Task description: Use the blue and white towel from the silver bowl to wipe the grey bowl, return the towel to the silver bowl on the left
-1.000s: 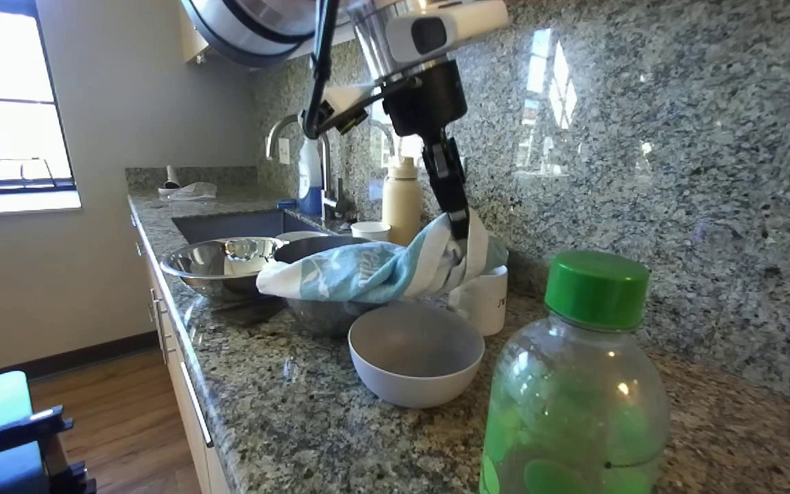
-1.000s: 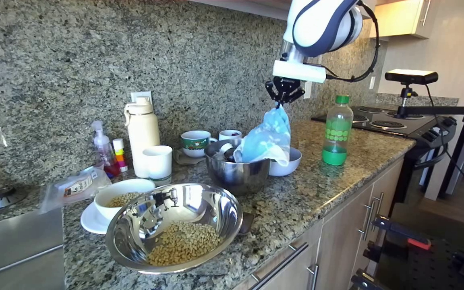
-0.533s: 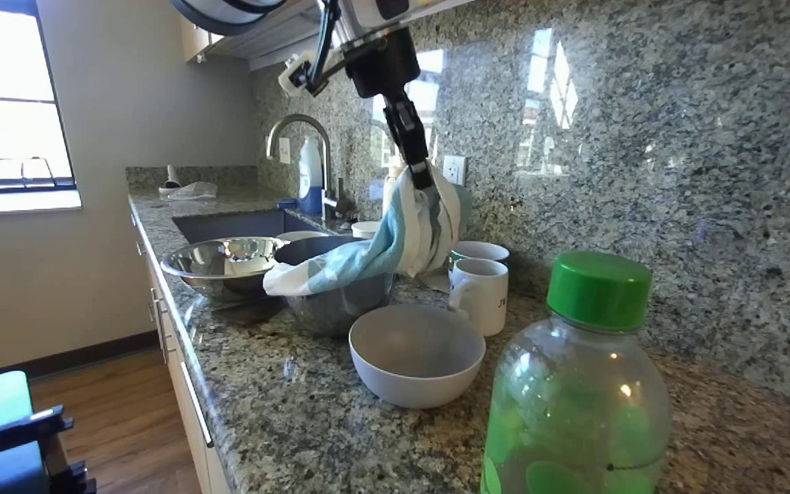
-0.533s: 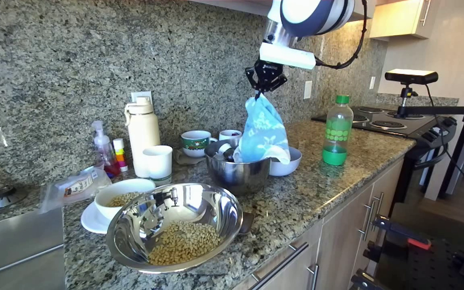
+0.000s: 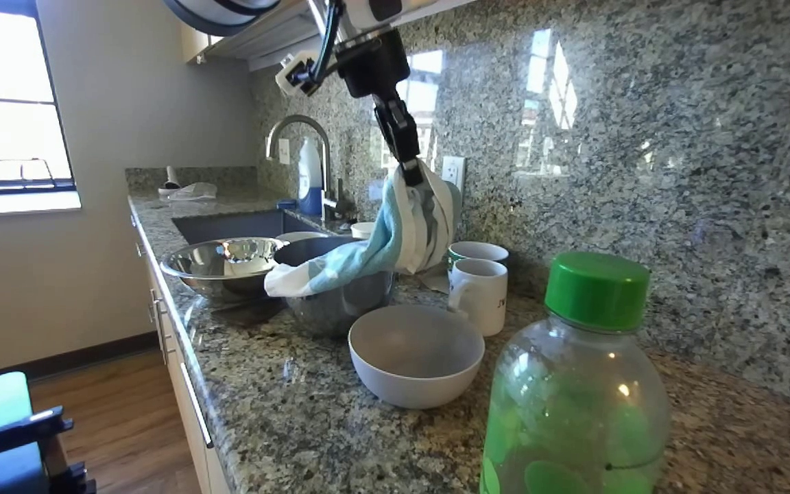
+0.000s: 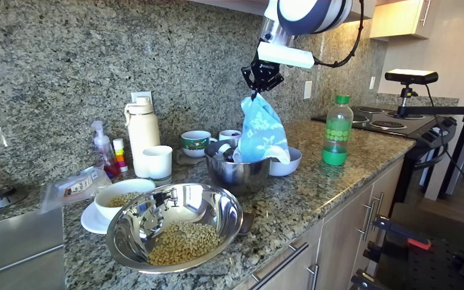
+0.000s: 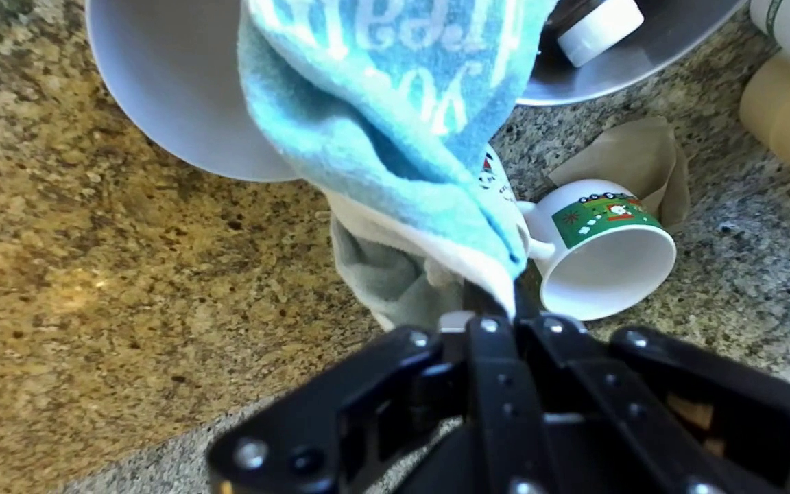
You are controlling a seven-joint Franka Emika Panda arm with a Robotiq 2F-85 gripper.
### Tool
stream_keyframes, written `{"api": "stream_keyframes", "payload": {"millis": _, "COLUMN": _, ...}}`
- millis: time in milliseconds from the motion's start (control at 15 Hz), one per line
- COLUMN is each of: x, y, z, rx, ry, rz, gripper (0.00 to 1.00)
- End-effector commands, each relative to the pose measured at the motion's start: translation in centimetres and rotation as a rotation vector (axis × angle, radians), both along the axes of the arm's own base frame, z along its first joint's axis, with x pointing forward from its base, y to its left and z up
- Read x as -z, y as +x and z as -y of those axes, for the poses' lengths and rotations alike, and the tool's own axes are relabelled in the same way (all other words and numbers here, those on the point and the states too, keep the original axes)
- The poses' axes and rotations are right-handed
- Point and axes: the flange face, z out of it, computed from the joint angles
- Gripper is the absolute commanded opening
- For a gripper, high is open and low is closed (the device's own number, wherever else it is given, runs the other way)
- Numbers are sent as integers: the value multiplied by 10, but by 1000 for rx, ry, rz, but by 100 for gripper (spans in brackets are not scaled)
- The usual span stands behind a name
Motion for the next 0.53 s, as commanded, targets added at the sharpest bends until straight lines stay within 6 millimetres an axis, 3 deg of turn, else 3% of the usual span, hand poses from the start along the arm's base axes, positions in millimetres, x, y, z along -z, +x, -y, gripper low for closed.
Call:
{"api": "stream_keyframes", "payload": {"millis": 0, "x": 0, "y": 0, "z": 0, "rx": -1, "ry": 1, "rz": 0, "gripper": 1}}
{"api": "stream_keyframes", "payload": {"millis": 133, "x": 1, "y": 14, "z": -17, "rx": -47, "ry": -26, "rz": -9, "gripper": 1}}
{"api": "stream_keyframes", "payload": {"millis": 200, "x": 1, "y": 24, "z": -35, "rx": -88, "ry": -39, "rz": -9, "gripper": 1}}
{"api": "stream_keyframes", "payload": {"millis": 467, "x": -5, "y": 62, "z": -126, "rx": -303, "ry": -107, "rz": -4, "gripper": 1}}
